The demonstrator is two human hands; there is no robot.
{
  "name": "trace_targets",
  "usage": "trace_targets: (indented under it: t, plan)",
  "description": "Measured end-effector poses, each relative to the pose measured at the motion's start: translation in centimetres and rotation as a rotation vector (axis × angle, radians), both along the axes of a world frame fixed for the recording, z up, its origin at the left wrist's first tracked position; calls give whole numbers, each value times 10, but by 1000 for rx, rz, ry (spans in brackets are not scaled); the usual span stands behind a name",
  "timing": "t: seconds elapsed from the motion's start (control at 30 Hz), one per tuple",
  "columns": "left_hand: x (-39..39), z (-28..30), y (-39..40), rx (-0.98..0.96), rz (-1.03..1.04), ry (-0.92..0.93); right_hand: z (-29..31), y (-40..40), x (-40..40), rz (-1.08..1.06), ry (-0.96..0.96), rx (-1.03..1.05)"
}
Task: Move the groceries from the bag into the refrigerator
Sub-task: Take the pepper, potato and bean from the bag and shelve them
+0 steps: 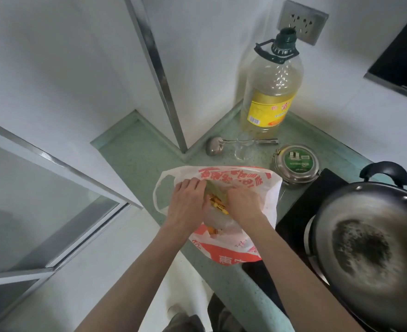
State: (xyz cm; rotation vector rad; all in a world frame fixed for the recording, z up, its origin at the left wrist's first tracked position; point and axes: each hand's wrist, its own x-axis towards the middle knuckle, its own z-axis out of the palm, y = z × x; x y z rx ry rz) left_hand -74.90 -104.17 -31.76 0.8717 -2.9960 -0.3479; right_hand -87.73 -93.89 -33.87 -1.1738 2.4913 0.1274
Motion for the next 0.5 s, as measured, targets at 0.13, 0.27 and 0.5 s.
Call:
trace_targets:
  t: [0.13,0.27,0.5]
  plan:
    - [2,0,-4,17,24,8,-14,-8,6,-4,54,43]
    - [6,-2,-9,1,25,-18,-22,-3,8,-57,48,-4]
    - [-7,-1,1,23,-63,1,-39,-3,8,-88,4,-4]
